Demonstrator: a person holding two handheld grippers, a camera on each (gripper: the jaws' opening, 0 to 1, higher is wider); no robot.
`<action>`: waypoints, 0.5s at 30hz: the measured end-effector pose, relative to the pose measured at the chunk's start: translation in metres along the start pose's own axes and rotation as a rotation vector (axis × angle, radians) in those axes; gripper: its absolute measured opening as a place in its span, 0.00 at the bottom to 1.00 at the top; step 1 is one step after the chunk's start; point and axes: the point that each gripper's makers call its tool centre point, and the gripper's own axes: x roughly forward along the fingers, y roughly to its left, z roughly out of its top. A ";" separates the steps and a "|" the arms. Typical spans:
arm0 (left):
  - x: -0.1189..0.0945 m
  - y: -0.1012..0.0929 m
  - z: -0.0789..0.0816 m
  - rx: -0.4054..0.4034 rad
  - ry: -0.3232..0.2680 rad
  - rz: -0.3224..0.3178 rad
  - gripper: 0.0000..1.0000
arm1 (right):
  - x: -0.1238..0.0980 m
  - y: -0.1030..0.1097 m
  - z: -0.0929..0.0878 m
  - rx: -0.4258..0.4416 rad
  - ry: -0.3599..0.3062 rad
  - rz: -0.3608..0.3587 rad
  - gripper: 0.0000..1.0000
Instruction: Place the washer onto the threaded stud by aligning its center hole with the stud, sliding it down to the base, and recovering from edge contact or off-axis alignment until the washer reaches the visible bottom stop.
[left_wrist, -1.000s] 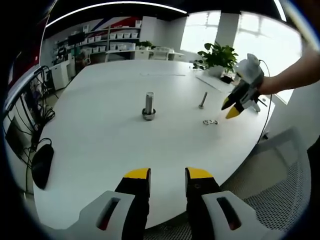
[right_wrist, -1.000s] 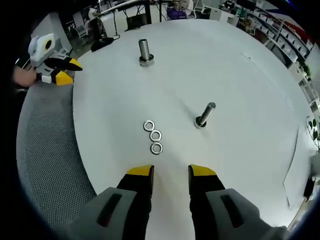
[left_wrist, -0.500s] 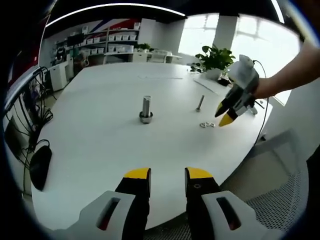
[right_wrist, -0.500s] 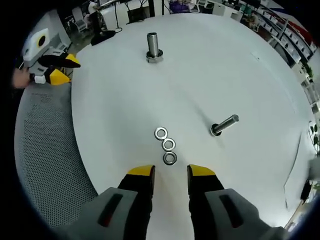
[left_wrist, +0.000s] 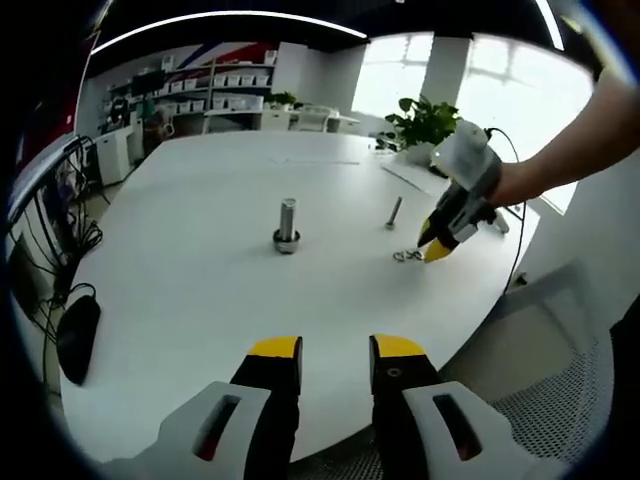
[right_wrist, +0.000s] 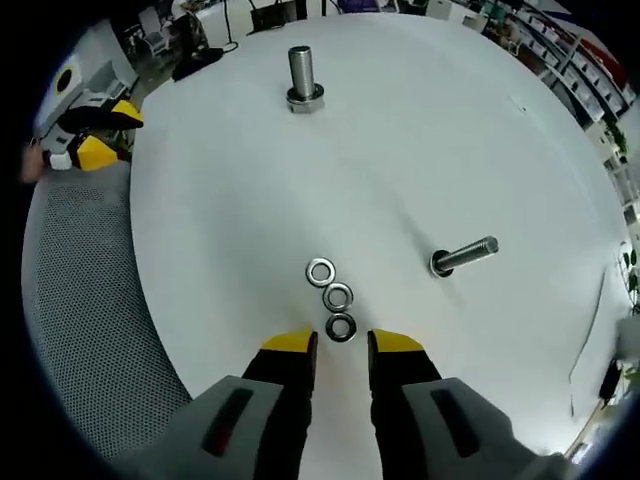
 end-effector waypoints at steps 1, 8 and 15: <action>0.000 0.000 0.001 -0.002 -0.005 -0.002 0.25 | 0.001 0.001 0.000 0.003 0.001 0.002 0.22; 0.000 -0.002 0.002 -0.004 -0.012 -0.011 0.25 | 0.003 0.000 0.004 -0.010 -0.007 0.001 0.20; 0.000 -0.002 0.002 -0.001 -0.012 -0.011 0.24 | 0.003 -0.001 0.003 -0.109 0.030 0.027 0.16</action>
